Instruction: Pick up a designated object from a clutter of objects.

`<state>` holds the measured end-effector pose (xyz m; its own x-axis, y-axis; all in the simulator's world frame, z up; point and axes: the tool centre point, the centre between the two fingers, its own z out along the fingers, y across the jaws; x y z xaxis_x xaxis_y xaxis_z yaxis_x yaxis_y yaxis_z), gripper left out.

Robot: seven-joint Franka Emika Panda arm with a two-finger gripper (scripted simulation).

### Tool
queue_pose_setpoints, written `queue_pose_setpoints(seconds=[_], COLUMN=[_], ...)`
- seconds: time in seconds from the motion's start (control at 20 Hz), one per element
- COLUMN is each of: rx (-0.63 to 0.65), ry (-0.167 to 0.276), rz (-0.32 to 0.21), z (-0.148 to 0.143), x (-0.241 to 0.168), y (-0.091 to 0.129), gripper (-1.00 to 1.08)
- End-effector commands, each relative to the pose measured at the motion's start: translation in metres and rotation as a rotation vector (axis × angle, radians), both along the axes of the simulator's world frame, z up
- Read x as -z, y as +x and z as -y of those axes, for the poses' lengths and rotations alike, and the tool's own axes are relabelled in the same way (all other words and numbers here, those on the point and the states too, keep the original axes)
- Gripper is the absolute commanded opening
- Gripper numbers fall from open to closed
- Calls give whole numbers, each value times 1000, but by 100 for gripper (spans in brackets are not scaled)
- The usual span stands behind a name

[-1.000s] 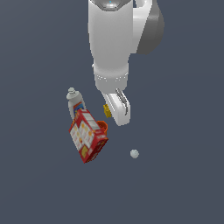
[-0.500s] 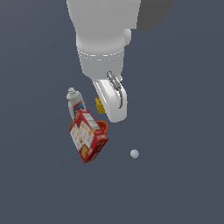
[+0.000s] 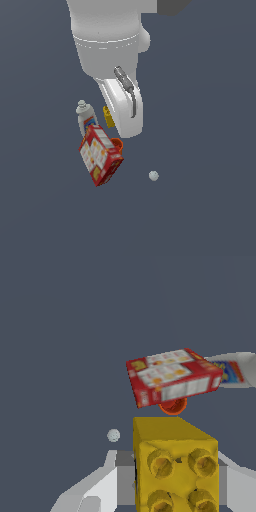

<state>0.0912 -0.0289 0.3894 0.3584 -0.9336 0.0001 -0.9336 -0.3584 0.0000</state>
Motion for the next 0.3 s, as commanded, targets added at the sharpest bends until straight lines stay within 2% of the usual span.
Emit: queue_pose_setpoints(seconds=[0.0, 0.25], rx=[0, 0], ry=[0, 0], rz=[0, 0], z=[1, 1], x=[-4, -6], y=[2, 4], gripper=[-100, -100])
